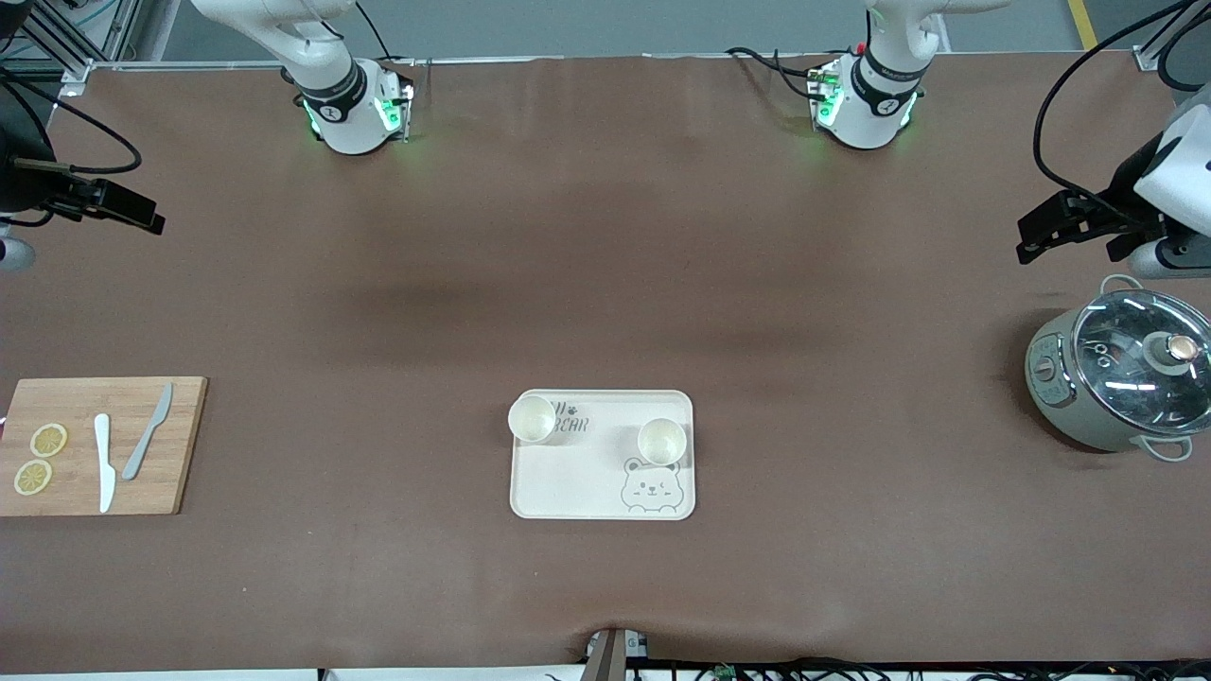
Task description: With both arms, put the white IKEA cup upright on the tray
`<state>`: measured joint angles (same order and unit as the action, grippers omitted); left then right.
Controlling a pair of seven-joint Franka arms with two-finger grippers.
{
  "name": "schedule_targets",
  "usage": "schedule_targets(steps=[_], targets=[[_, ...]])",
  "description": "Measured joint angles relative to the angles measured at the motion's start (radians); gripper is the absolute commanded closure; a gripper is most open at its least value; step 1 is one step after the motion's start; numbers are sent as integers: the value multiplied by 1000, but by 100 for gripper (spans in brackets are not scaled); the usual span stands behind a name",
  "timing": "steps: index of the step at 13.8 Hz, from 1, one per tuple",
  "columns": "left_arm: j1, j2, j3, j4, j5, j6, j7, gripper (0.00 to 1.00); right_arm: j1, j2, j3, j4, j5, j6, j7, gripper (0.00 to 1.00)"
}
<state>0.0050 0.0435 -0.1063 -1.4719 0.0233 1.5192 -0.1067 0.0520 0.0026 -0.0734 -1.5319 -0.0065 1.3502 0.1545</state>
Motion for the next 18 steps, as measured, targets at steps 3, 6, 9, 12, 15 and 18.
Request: schedule_targets(steps=[3, 6, 9, 12, 15, 18], targets=[[7, -2, 5, 4, 2, -9, 8, 0, 0, 0, 0, 0, 0, 0, 0, 0], [21, -6, 8, 5, 2, -11, 27, 0, 0, 0, 2, 0, 0, 0, 0, 0], [22, -11, 8, 5, 2, -14, 27, 0, 0, 0, 3, 0, 0, 0, 0, 0], [28, -12, 9, 5, 2, -19, 28, 0, 0, 0, 5, 0, 0, -2, 0, 0], [31, -12, 9, 5, 2, -22, 28, 0, 0, 0, 6, 0, 0, -7, 0, 0], [37, -12, 10, 5, 2, -36, 28, 0, 0, 0, 6, 0, 0, -18, 0, 0]])
